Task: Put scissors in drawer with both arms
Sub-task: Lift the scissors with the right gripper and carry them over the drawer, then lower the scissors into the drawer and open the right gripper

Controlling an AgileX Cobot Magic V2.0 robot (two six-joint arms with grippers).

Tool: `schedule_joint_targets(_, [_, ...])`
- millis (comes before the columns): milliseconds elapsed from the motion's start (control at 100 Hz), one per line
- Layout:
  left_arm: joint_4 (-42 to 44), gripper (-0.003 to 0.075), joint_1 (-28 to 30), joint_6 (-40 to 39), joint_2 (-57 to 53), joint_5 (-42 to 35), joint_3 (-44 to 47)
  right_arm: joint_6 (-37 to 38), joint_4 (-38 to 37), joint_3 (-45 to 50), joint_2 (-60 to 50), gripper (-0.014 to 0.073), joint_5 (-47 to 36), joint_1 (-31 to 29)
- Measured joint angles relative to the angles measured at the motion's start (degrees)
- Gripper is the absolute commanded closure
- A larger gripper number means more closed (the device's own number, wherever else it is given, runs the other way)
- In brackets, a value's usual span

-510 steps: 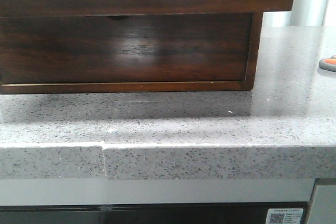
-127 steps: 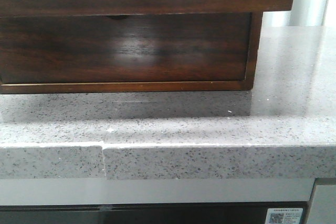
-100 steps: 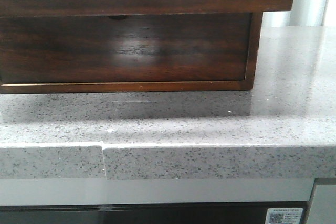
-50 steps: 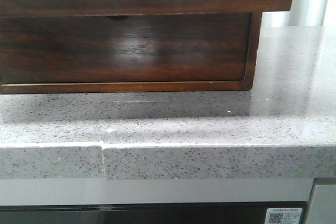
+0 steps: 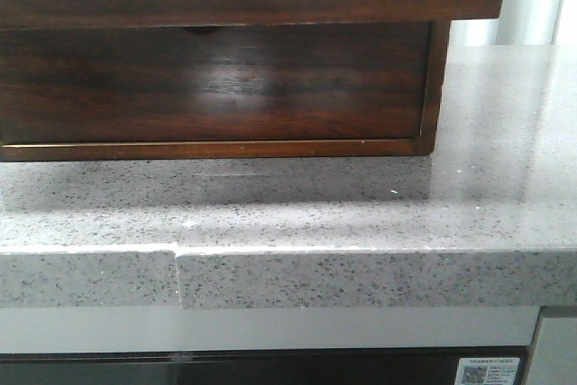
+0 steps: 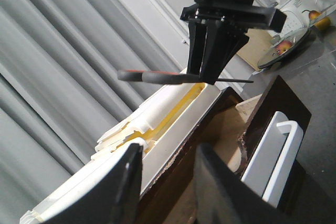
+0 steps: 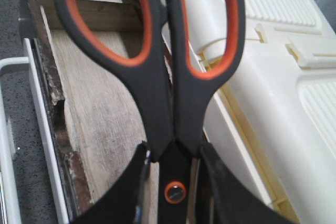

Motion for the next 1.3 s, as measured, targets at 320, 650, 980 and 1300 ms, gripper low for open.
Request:
schedule_joint_targets(320, [-0.1,0.0500,0.0,0.0,0.0,0.0,0.0,-0.4,-3.3,0.0,6.0,0.0654,-1.7,0.5])
schedule_joint_targets(650, [-0.1,0.0500,0.0,0.0,0.0,0.0,0.0,-0.4,-3.4,0.0,8.5,0.0251,-2.2,0.5])
schedule_joint_targets(980, [-0.1,0.0500,0.0,0.0,0.0,0.0,0.0,-0.4,-3.4,0.0,8.6,0.0186,-2.7,0.5])
schedule_joint_targets(1300, [-2.2,0.0512,0.0,0.0,0.0,0.0,0.0,1.5,-3.5,0.0,6.9,0.0273,-1.6,0.5])
